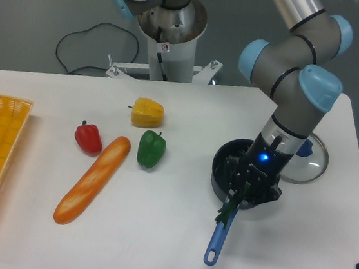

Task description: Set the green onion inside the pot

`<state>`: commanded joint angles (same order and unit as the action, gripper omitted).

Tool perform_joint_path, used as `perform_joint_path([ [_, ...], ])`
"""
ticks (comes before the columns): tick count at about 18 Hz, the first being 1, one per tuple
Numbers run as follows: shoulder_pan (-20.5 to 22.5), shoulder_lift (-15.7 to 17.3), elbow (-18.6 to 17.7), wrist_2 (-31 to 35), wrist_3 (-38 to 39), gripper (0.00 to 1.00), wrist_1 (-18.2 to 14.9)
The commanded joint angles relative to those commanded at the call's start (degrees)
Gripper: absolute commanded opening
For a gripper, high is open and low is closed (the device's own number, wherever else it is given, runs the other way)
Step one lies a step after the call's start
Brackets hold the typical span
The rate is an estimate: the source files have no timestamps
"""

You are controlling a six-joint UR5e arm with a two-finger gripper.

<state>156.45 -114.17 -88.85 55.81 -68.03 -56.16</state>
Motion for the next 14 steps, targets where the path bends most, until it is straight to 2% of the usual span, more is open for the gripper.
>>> perform_joint_path([
  [14, 0.0, 0.1, -2.0, -0.1, -1.8, 0.11, 0.1],
])
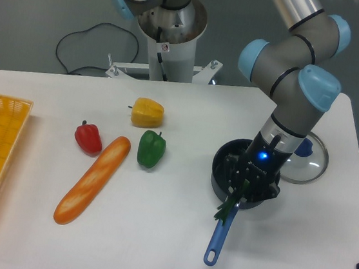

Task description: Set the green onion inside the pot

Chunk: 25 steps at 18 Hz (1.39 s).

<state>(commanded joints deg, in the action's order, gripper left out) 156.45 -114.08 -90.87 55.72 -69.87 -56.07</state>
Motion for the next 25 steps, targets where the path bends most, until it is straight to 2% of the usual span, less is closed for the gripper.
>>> perform_joint_path([
  [4, 0.0, 0.0, -1.3, 0.0, -0.3, 0.11, -0.1],
  [15, -0.2, -0.5, -1.8, 0.0, -2.4, 0.11, 0.0],
  [25, 0.1, -0.8, -3.5, 0.0, -7.3, 0.11, 0.0],
])
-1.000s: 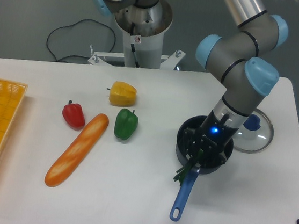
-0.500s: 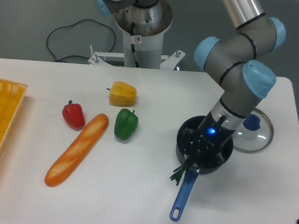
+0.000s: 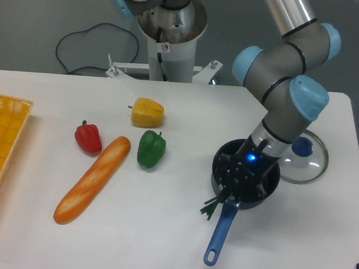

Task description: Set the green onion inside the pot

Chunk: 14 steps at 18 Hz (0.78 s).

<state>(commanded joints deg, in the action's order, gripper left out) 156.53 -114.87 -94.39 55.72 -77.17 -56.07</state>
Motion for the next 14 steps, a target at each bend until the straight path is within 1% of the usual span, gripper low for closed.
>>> perform_joint_path([
  [3, 0.2, 0.0, 0.1, 0.0, -0.1, 0.11, 0.0],
  [7, 0.3, -0.2, -0.9, 0.1, -3.5, 0.11, -0.1],
  [14, 0.3, -0.7, -0.9, 0.1, -4.2, 0.11, 0.0],
])
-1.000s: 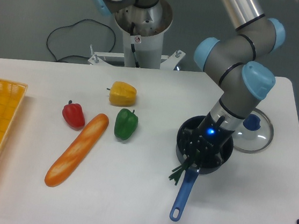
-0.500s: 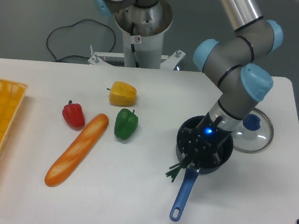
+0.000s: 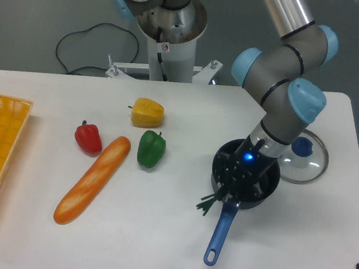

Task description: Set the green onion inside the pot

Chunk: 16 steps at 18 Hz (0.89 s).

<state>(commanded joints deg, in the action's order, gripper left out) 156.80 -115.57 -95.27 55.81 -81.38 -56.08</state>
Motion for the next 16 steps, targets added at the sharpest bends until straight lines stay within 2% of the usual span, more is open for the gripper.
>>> perform_joint_path([
  [16, 0.7, -0.4, -0.1, 0.1, -3.1, 0.11, -0.2],
])
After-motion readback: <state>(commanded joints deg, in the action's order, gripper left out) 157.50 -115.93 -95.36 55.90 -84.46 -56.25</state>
